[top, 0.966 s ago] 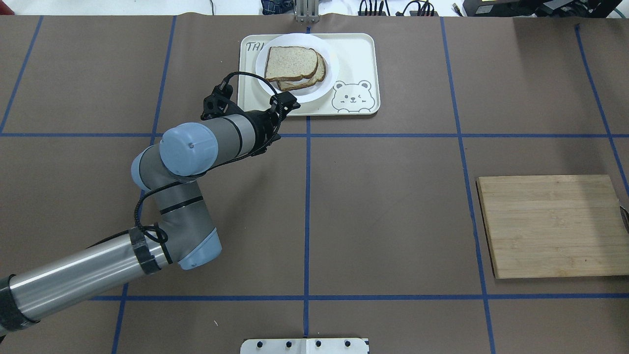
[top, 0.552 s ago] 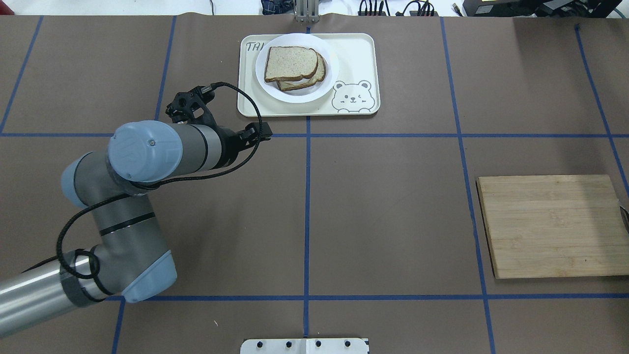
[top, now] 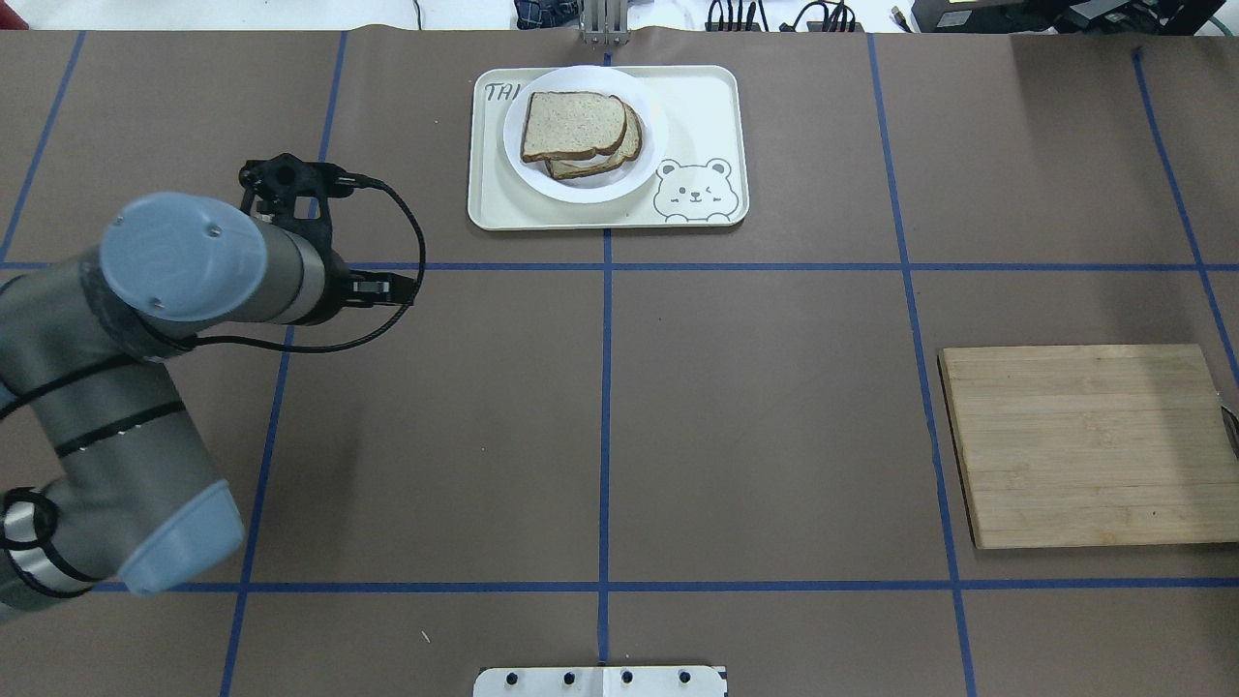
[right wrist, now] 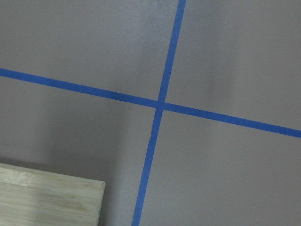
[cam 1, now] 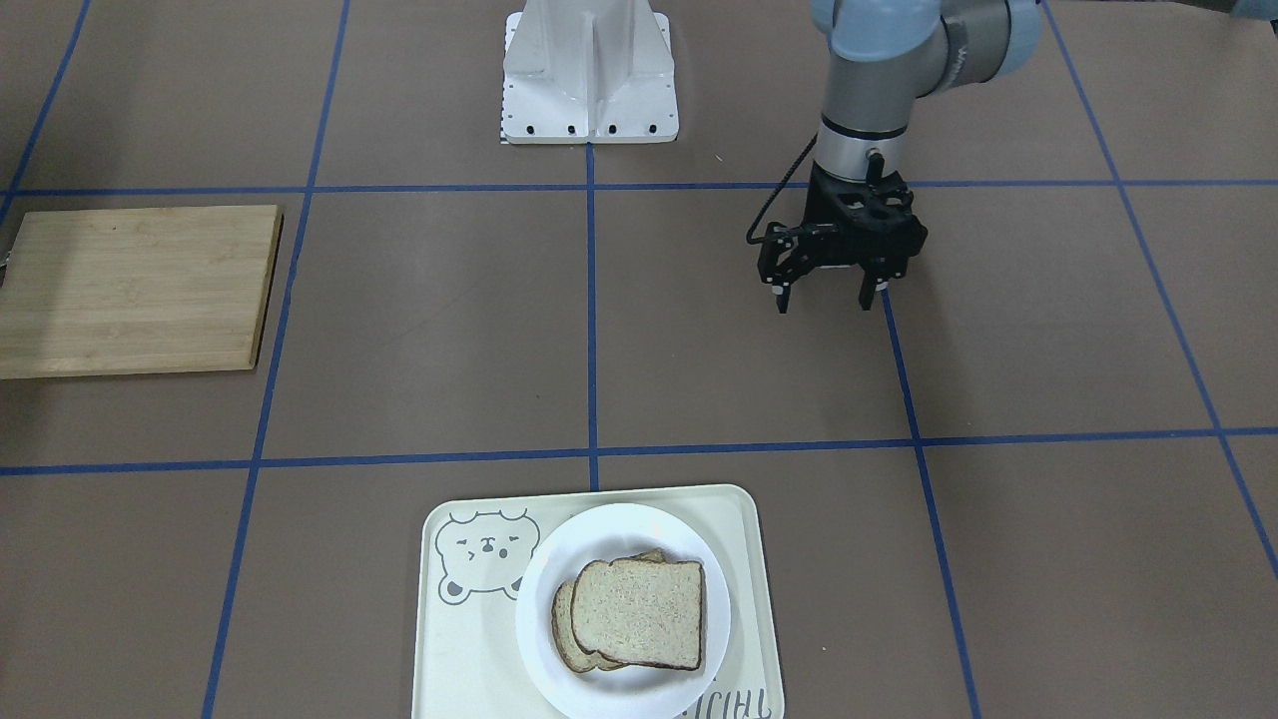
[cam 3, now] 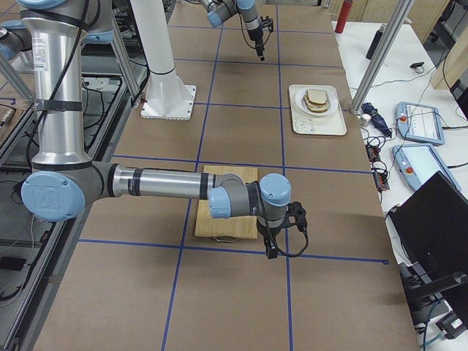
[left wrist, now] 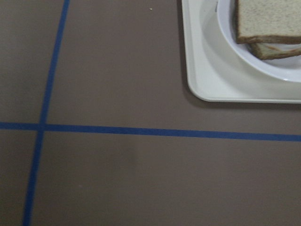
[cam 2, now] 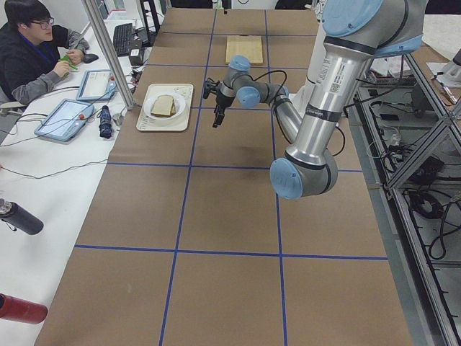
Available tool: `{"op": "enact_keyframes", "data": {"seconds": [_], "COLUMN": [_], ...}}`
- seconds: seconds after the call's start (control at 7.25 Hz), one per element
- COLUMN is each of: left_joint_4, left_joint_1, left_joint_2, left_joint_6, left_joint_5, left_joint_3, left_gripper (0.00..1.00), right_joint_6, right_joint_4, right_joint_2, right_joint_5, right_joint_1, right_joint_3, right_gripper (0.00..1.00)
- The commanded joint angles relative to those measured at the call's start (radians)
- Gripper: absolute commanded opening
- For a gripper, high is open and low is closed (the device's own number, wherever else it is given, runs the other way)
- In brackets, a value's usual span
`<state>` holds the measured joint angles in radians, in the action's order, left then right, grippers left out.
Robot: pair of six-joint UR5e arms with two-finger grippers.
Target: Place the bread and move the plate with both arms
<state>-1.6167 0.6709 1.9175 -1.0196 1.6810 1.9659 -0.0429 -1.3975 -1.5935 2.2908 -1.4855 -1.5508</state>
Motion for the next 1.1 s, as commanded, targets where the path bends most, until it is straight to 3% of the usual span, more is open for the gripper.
{"op": "enact_keyframes", "data": {"seconds": [0.0,0.28,0.55,0.69,0.97], "left_joint_4": [0.023,0.027,0.031,0.018,-0.025], "left_joint_1": [0.218,0.439,0.602,0.658,0.781], "left_joint_2": [-0.148,-0.282,-0.362,-0.383,-0.464], "left_joint_6": [0.4,0.692,0.704,0.711,0.865], "left_joint_5": [0.208,0.352,0.573,0.606,0.612], "left_joint_3": [0.008,-0.004,-0.103,-0.158,-0.162], "left_gripper": [0.99,0.99,0.99,0.99,0.99], "right_joint_6": [0.0,0.0,0.0,0.0,0.0], "right_joint_4": [0.0,0.0,0.0,0.0,0.0], "right_joint_2": [-0.002,-0.002,-0.005,-0.006,-0.005], "right_joint_5": [-0.001,-0.001,0.001,0.001,0.001], "right_joint_1": [0.001,0.001,-0.001,-0.001,-0.001], "right_joint_3": [-0.003,0.0,-0.008,-0.009,-0.009], "right_gripper": [1.0,1.0,1.0,1.0,1.0]}}
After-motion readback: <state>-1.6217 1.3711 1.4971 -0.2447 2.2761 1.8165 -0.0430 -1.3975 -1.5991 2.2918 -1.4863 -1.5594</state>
